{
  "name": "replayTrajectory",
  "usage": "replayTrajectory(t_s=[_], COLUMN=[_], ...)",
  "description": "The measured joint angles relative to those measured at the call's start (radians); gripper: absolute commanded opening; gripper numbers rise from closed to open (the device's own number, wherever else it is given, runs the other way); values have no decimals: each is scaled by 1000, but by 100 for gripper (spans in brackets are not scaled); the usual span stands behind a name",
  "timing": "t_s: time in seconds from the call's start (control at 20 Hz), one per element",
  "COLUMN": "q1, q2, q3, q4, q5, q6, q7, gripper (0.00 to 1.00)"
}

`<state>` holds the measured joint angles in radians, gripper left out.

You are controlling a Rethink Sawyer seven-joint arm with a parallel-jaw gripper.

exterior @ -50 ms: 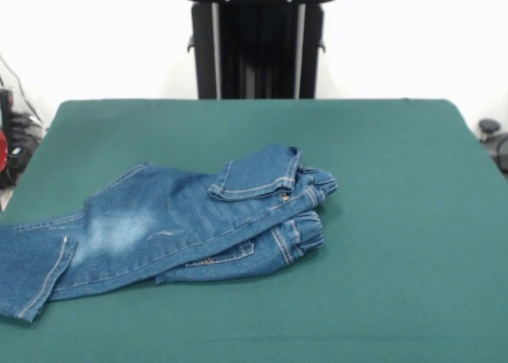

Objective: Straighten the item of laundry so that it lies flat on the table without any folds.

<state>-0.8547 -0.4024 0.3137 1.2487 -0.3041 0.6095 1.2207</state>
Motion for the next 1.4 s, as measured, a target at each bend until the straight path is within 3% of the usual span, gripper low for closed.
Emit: replayTrajectory(t_s=[0.6,1.4], q1=[5,122], q2=[-8,-111], q3=[0,-6], q4=[1,31], q5=[-8,-29], q6=[0,0], q7=[0,0], gripper=[0,0])
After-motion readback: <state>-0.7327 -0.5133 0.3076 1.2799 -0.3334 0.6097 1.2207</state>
